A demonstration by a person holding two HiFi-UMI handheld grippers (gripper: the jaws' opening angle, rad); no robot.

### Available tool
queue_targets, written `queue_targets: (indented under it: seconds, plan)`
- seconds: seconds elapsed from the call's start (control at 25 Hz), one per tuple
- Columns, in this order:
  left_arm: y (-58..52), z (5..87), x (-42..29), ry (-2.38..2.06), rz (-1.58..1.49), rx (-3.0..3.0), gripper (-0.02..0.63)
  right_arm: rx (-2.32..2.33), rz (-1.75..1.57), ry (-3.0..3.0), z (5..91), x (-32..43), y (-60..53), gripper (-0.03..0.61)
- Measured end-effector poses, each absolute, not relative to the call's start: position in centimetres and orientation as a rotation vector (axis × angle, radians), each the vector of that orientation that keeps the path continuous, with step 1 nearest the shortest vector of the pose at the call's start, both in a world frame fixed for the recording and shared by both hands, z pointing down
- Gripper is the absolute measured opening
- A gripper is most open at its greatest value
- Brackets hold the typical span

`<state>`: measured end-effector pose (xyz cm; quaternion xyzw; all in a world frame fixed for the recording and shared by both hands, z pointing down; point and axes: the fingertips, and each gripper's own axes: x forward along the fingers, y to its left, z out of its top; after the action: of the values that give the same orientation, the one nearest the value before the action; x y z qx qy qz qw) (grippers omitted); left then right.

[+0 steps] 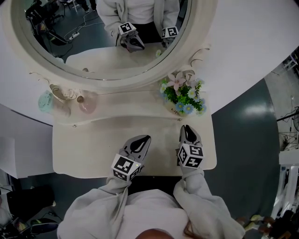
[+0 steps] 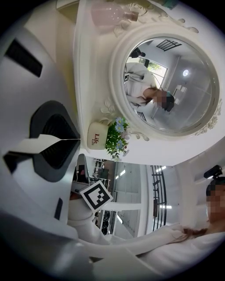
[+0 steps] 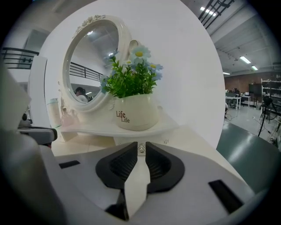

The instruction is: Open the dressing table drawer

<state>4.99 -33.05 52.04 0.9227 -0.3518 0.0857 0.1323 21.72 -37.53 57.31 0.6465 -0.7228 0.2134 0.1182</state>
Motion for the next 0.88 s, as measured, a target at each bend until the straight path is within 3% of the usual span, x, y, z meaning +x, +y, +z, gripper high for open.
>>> queue_targets:
  seconds: [0.2, 0.88]
  plan:
    - [-33.0, 52.2, 5.3, -1.008, 0.26, 2.676, 0.018, 1.854, 0.679, -2.097, 59.0, 21.5, -39.1, 0.12]
    - [-33.9, 52.8, 4.4, -1.009, 0.268, 2.652, 0.018, 1.834, 0.695, -1.964, 62.7, 20.7, -41.9, 0.141]
